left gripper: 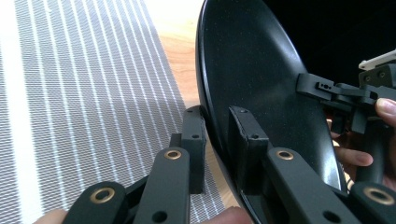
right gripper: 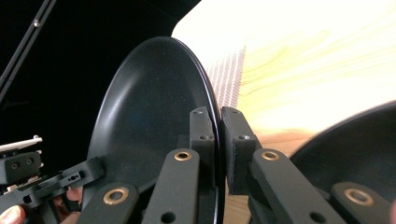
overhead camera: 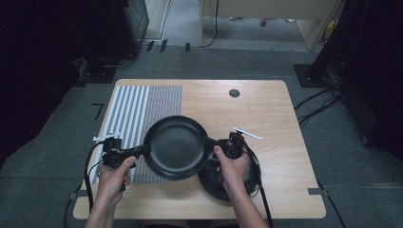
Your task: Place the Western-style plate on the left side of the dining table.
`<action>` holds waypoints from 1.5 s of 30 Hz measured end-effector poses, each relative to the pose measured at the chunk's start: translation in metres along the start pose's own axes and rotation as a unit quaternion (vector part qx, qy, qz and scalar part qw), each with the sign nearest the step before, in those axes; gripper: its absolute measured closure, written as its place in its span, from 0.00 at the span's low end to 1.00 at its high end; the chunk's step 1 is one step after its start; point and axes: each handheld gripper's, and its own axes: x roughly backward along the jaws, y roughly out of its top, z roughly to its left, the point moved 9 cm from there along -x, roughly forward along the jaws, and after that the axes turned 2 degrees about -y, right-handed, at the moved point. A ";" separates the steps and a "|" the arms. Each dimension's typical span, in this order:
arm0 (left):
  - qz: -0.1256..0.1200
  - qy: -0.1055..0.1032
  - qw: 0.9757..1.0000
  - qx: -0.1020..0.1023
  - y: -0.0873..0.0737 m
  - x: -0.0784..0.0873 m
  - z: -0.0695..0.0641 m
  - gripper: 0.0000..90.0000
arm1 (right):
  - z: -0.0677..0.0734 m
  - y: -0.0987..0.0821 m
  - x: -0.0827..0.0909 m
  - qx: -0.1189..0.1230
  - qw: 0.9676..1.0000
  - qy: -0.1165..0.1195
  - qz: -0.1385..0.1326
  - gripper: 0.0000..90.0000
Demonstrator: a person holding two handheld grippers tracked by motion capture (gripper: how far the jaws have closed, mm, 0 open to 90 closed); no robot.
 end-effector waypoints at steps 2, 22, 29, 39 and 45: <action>-0.004 -0.001 1.000 0.007 0.002 0.003 0.006 0.87 | 0.004 -0.001 -0.006 0.000 1.000 0.001 0.005 0.94; -0.033 0.026 0.997 0.067 0.012 0.036 0.075 0.89 | 0.032 -0.014 -0.081 0.001 0.998 -0.001 0.065 0.94; -0.030 0.036 0.996 0.074 0.019 0.037 0.103 0.89 | 0.034 -0.017 -0.110 -0.011 0.996 -0.009 0.083 0.94; -0.023 0.045 0.995 0.091 0.037 0.025 0.138 0.89 | 0.030 -0.006 -0.149 -0.020 0.994 -0.030 0.099 0.94; -0.018 0.055 0.993 0.099 0.052 0.011 0.153 0.89 | 0.023 0.001 -0.166 -0.045 0.994 -0.041 0.092 0.94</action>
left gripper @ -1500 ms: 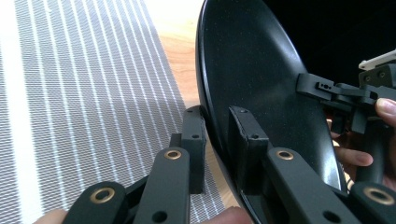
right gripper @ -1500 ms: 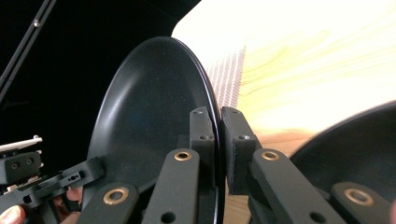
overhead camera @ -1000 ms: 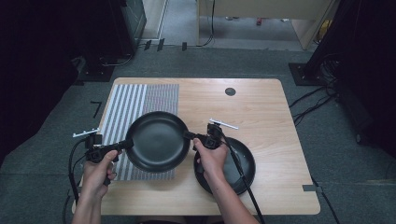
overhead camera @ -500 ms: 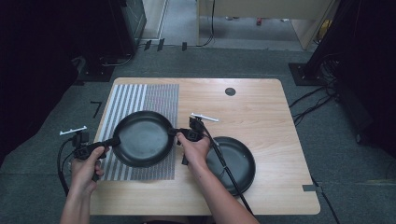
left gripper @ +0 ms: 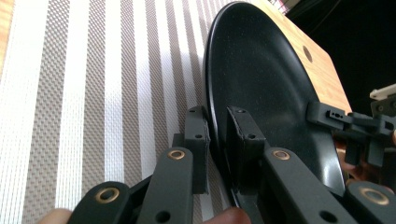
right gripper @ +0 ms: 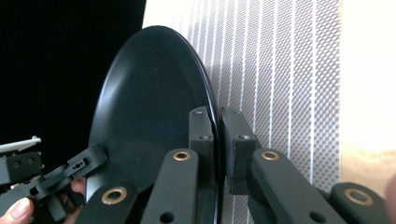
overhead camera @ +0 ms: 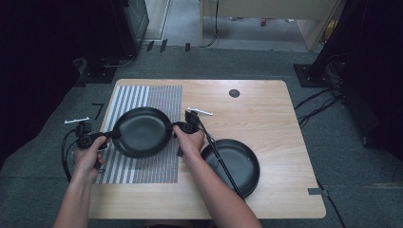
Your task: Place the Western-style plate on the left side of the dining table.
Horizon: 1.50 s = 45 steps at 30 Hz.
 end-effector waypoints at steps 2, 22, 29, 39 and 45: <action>0.000 0.003 1.000 0.005 0.005 -0.005 0.003 0.89 | -0.002 0.004 -0.004 -0.007 1.000 -0.001 -0.003 0.94; -0.008 0.025 0.999 0.038 0.021 -0.031 0.030 0.87 | -0.007 0.025 -0.035 -0.012 0.999 -0.022 -0.025 0.94; -0.001 0.035 0.999 0.037 0.017 -0.039 0.031 0.86 | -0.013 0.029 -0.037 0.001 0.999 -0.033 -0.029 0.94; -0.007 0.053 0.998 0.025 0.017 -0.041 0.032 0.84 | -0.016 0.028 -0.040 0.010 0.999 -0.030 -0.025 0.93; -0.021 0.058 0.998 0.011 0.020 -0.034 0.031 0.64 | -0.012 0.033 -0.037 0.030 0.997 -0.048 -0.050 0.76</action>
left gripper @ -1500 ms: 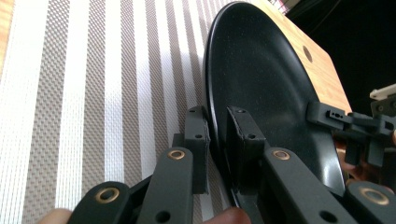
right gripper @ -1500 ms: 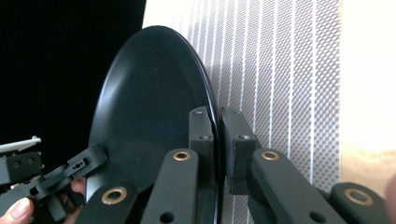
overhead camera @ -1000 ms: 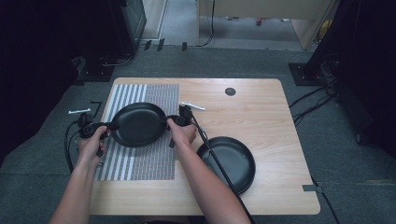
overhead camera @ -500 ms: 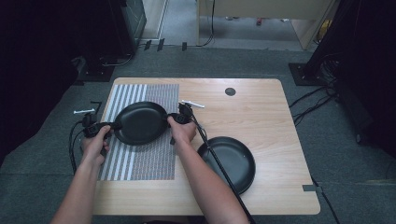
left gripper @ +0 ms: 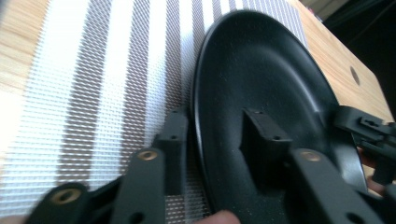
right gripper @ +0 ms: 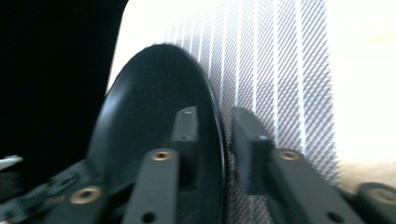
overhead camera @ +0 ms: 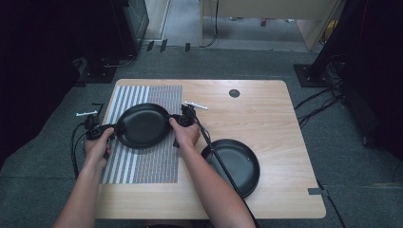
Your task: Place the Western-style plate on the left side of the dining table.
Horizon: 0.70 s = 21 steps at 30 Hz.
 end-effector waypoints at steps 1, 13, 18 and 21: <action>-0.004 0.005 1.000 -0.002 0.001 0.002 0.001 0.62 | -0.001 0.001 0.002 0.015 1.000 -0.012 -0.006 0.72; 0.000 0.042 0.998 -0.050 -0.011 0.020 -0.014 0.19 | 0.011 0.010 0.034 0.114 0.992 -0.022 -0.051 0.56; -0.023 0.033 0.996 -0.076 -0.017 0.030 -0.028 0.08 | 0.013 0.012 0.050 0.167 0.983 -0.034 -0.064 0.45; -0.027 0.024 0.995 -0.094 -0.025 0.035 -0.038 0.00 | 0.010 0.014 0.059 0.189 0.979 -0.046 -0.065 0.42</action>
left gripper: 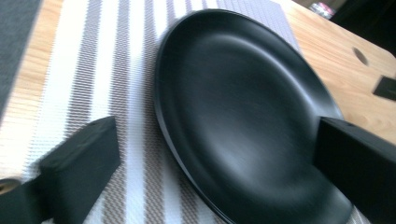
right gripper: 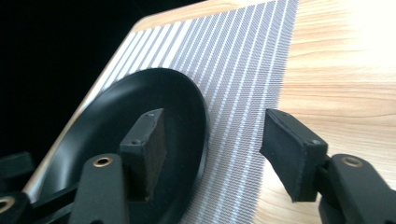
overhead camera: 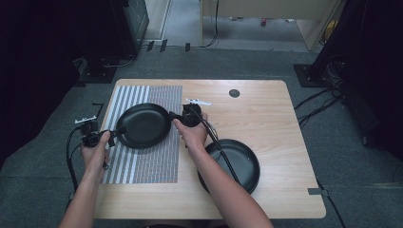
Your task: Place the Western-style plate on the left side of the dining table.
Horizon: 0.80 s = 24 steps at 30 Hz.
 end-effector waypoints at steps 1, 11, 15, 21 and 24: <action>0.000 0.003 1.000 -0.006 -0.003 0.002 -0.003 0.00 | -0.001 -0.002 0.003 0.016 1.000 0.000 0.008 0.40; -0.031 0.024 0.999 0.001 -0.032 0.039 -0.014 0.00 | -0.006 -0.016 0.026 0.085 0.996 0.023 0.034 0.36; -0.045 0.044 0.998 -0.003 -0.046 0.053 -0.011 0.00 | -0.008 -0.019 0.035 0.095 0.994 0.027 0.037 0.35; -0.052 0.059 0.997 0.007 -0.070 0.063 -0.001 0.00 | -0.003 -0.020 0.048 0.095 0.994 0.044 0.029 0.34; -0.050 0.069 0.996 -0.003 -0.080 0.070 0.001 0.00 | -0.001 -0.021 0.056 0.106 0.993 0.046 0.027 0.33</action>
